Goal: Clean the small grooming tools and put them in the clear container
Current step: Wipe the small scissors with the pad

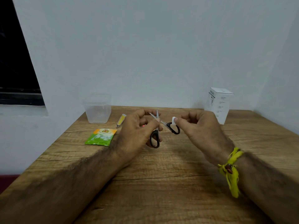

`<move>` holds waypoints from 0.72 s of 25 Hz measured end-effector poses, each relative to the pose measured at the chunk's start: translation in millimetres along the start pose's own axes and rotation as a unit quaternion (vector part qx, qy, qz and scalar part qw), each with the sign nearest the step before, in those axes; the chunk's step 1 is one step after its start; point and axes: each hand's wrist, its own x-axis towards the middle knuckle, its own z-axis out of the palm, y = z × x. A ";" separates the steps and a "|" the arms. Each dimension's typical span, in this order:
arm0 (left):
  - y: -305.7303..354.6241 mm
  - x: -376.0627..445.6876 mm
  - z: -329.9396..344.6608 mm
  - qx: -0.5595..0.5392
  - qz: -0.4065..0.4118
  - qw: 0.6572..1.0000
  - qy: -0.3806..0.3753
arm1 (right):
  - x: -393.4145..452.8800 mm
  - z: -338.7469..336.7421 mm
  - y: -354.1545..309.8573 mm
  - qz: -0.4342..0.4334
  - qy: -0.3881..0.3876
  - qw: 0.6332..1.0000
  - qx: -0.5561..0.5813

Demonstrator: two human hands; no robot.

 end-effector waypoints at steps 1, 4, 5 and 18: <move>-0.3 0.4 -0.3 -0.004 -0.001 1.000 -0.001 | 0.2 0.2 2.0 0.017 -0.036 0.999 0.010; -1.8 1.7 -2.2 -0.015 -0.004 1.000 0.003 | -0.1 0.7 4.8 0.043 -0.086 0.993 0.075; -4.1 2.9 -2.9 -0.011 -0.003 1.000 0.018 | 1.1 0.6 5.5 0.040 -0.080 0.992 0.089; 2.2 2.6 1.7 -0.026 -0.022 0.992 0.123 | -10.3 19.9 7.2 -0.358 0.005 0.921 -0.150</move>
